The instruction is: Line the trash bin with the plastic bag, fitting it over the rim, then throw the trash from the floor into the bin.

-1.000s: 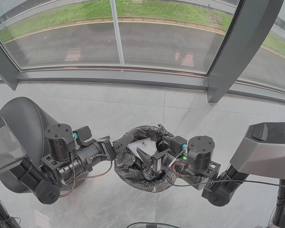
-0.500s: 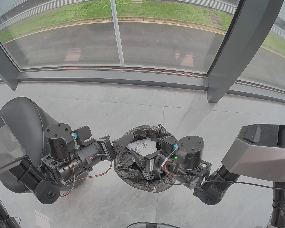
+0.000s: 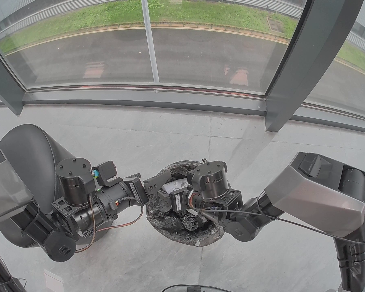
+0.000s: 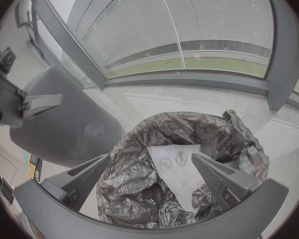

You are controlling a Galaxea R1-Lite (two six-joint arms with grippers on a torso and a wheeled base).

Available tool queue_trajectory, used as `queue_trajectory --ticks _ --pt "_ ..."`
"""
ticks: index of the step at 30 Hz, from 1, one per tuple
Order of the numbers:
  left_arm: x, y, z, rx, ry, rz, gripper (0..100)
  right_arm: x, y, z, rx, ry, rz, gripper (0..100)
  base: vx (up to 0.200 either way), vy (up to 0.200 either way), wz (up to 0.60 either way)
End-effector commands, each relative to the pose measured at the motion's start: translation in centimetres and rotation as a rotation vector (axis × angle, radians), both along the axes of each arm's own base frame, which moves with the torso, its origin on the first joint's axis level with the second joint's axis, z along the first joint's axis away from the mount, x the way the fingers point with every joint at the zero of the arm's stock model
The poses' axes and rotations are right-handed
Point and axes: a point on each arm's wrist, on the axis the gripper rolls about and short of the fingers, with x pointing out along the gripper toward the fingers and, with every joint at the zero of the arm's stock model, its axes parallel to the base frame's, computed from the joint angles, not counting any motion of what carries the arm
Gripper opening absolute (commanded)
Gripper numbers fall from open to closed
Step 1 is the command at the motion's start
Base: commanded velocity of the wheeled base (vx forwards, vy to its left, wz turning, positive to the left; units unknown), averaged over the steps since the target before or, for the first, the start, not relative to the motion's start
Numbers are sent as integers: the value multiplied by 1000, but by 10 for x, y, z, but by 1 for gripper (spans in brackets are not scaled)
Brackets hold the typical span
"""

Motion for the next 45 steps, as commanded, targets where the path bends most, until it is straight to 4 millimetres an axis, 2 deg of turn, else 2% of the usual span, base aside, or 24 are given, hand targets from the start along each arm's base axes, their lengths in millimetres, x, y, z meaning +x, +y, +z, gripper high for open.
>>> queue_trajectory --ticks 1,8,17,26,32,34,37,43,45 --pt "1 -1 -2 2 4 -1 100 22 13 -15 -10 42 -21 100 0 0 0" --pt "0 0 0 -1 -1 -1 100 49 24 -30 -40 80 -43 100 0 0 0" --pt "1 -1 -2 2 4 -1 100 56 23 -55 -62 119 -57 100 0 0 0" --pt "1 -1 -2 1 6 -1 100 59 18 -57 -53 143 -84 100 0 0 0" --pt "1 0 -1 0 4 -1 100 57 19 -36 -32 109 -100 100 0 0 0" --pt "0 0 1 -4 -3 -1 100 53 19 -6 10 75 -116 100 0 0 0" --pt "-1 1 4 -8 -11 -1 100 45 14 25 48 51 -114 100 0 0 0" --pt "-4 2 10 -16 -24 -1 100 4 -11 94 122 24 -108 100 0 0 0" --pt "-4 1 13 -18 -32 6 100 -5 -19 107 131 14 -110 100 0 0 0"
